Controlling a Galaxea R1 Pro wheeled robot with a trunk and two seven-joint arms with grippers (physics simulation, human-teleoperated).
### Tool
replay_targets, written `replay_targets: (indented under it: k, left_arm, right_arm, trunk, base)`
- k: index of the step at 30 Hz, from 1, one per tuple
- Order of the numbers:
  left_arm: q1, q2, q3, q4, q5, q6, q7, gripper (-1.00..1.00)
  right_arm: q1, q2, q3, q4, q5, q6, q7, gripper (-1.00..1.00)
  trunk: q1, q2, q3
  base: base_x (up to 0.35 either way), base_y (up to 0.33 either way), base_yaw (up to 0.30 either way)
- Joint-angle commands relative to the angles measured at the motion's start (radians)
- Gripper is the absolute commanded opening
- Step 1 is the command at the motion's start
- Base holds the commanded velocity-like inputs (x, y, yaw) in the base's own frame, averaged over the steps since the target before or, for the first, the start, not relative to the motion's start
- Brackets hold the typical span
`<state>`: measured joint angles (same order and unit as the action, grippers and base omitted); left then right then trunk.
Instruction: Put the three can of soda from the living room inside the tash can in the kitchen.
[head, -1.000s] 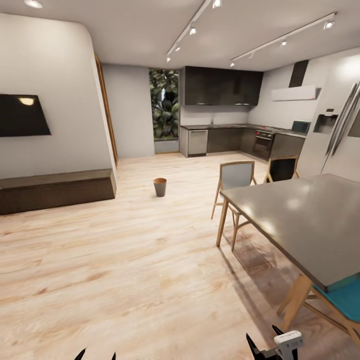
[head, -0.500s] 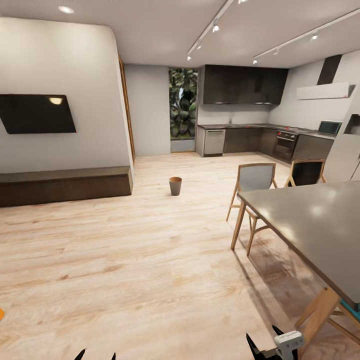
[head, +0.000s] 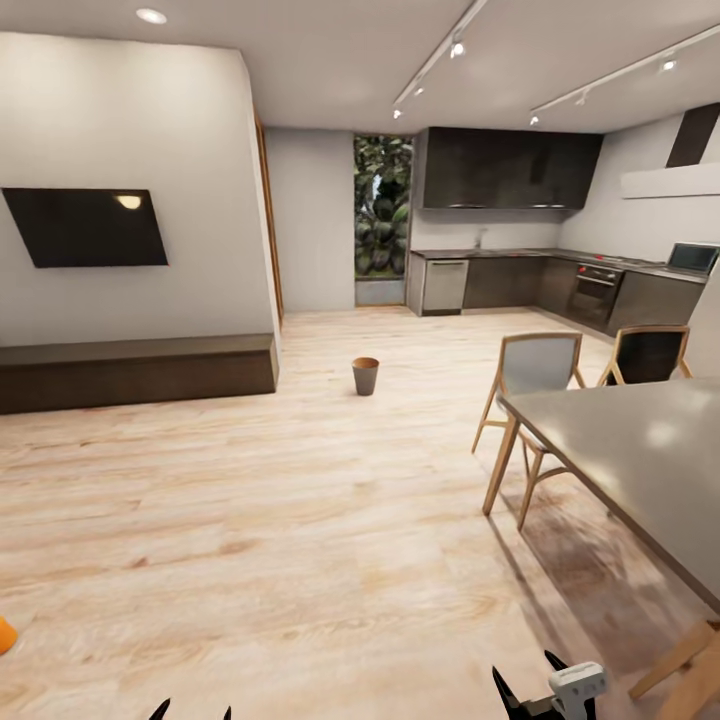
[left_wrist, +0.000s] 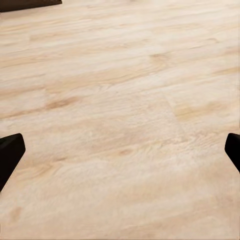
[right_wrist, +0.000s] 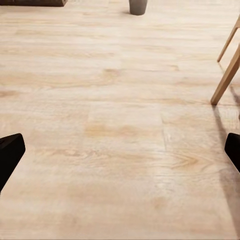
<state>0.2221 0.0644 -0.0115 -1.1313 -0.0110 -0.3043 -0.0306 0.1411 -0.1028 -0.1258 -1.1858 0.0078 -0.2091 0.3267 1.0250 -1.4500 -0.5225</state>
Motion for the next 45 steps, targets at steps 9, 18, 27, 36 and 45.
replay_targets:
  k: [9,18,27,36,45]
  left_arm:
    - [-0.001,0.0,-0.001,0.001,0.0,0.0,0.0,1.0]
    - [0.0,0.0,-0.001,0.001,-0.001,0.0,0.001,1.0]
    - [-0.001,0.0,0.001,0.001,-0.003,0.001,0.001,1.0]
    - [-0.001,0.0,0.0,0.001,-0.002,0.001,0.001,1.0]
    - [-0.001,0.0,0.0,0.002,-0.002,0.001,0.001,1.0]
  right_arm:
    - [0.0,0.0,0.0,0.003,0.0,0.0,0.0,1.0]
    - [0.0,0.0,0.0,0.004,0.001,-0.001,0.0,1.0]
    - [0.0,0.0,0.0,0.006,0.0,-0.001,0.0,1.0]
    - [0.0,0.0,0.0,0.016,0.001,-0.001,0.0,1.0]
    - [0.0,0.0,0.003,0.019,0.001,-0.001,0.0,1.0]
  trunk:
    - [0.0,0.0,0.0]
    - [0.0,0.0,0.0]
    - [0.0,0.0,0.0]
    - [0.0,0.0,0.0]
    - [0.0,0.0,0.0]
  base:
    - [0.297,0.114,0.004]
    - [0.302,0.098,0.0]
    - [0.303,0.012,0.0]
    - [0.307,0.001,0.0]
    - [0.308,0.0,0.0]
